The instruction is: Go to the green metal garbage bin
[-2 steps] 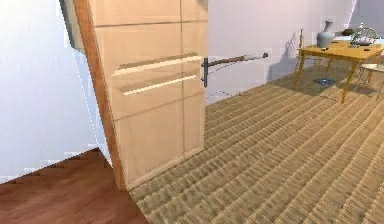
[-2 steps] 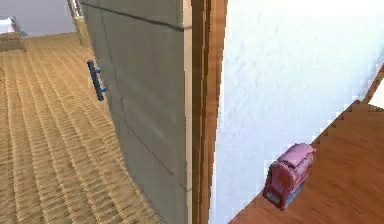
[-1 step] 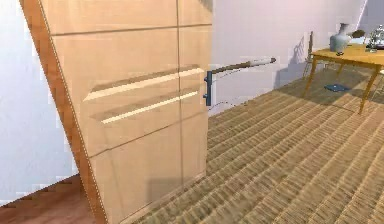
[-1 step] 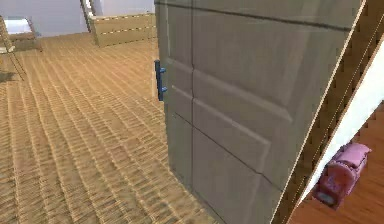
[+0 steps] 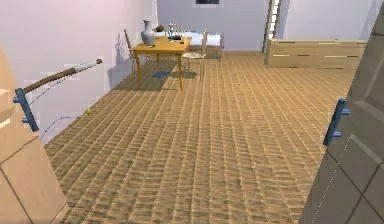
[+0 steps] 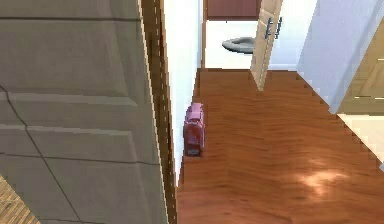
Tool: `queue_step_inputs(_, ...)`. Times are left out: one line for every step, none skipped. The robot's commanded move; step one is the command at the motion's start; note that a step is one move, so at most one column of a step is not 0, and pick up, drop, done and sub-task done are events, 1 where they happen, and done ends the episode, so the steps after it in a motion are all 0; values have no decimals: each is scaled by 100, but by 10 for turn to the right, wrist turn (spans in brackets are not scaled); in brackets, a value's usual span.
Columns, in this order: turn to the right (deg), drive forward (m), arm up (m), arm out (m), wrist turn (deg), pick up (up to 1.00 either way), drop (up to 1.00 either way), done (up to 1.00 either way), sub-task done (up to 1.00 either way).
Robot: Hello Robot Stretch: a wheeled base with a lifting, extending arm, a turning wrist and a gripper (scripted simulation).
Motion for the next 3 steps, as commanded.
queue_step_inputs(30, 0, 0, 0, 0, 0, 0, 0, 0)
queue_step_inputs(0, 100, 0, 0, 0, 0, 0, 0, 0)
queue_step_inputs(60, 0, 0, 0, 0, 0, 0, 0, 0)
